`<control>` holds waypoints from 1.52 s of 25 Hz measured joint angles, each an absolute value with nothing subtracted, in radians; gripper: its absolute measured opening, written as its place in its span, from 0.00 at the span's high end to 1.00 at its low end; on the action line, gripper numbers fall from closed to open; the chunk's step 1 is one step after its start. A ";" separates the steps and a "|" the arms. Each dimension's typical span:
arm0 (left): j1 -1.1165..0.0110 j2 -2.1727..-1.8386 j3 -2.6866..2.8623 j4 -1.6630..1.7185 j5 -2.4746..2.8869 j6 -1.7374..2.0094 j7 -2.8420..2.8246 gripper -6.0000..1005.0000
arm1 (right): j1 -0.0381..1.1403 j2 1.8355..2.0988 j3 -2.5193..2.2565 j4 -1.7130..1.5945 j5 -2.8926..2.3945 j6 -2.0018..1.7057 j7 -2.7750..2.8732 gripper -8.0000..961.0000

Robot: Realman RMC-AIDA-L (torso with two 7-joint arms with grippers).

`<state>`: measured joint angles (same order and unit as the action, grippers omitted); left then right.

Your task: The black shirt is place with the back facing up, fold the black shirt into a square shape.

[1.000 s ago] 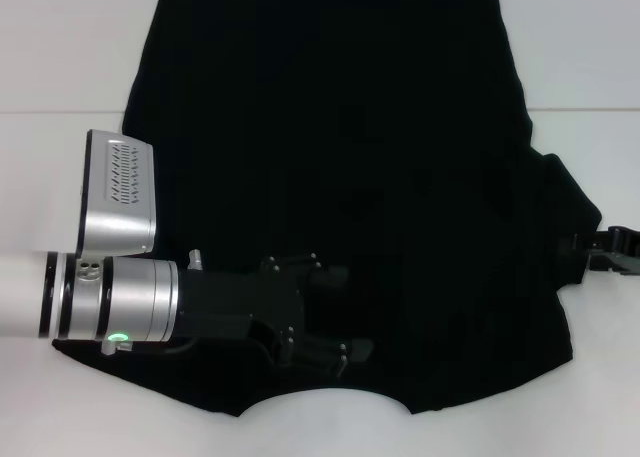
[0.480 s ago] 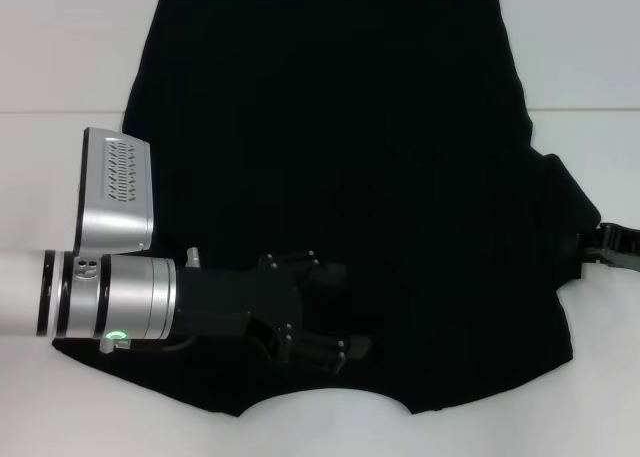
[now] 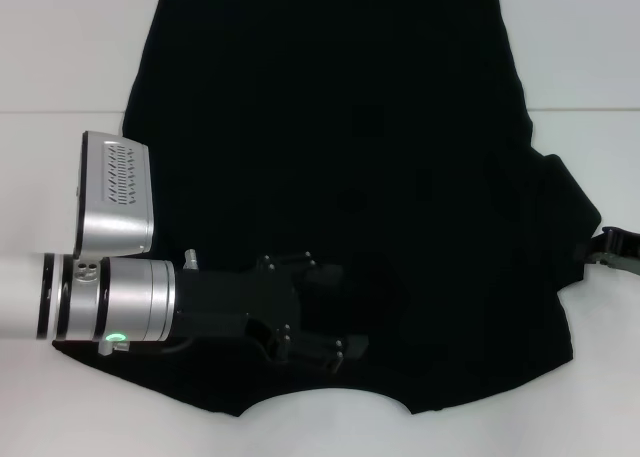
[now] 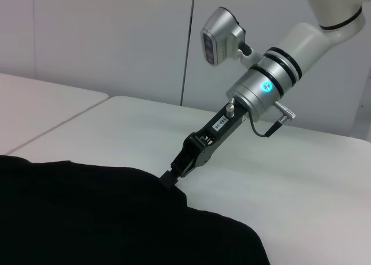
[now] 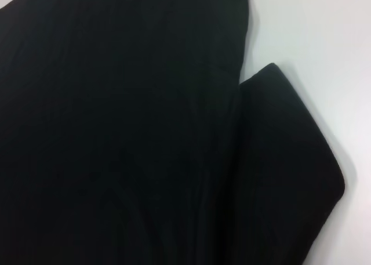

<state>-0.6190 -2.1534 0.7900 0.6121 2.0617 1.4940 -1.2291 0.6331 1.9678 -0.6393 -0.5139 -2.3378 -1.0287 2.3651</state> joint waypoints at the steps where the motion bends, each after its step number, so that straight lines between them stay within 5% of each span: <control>1: -0.618 -2.154 0.790 0.612 2.062 1.494 -1.229 0.05 | 0.632 1.968 -0.638 -0.514 -2.338 -1.025 2.364 0.90; 6: -0.618 -2.155 0.790 0.612 2.059 1.494 -1.229 0.05 | 0.617 1.970 -0.627 -0.523 -2.330 -1.002 2.360 0.99; 22: -0.617 -2.157 0.790 0.609 2.053 1.504 -1.234 0.07 | 0.546 1.961 -0.461 -0.524 -2.223 -1.006 2.192 0.97; 38: -0.625 -2.157 0.795 0.608 2.052 1.506 -1.237 0.07 | 0.565 1.980 -0.418 -0.515 -2.223 -0.935 2.100 0.94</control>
<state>-0.6248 -2.1568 0.7946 0.6082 2.0524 1.5057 -1.2375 0.5654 1.9803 -0.4176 -0.5154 -2.2225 -0.9352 2.1004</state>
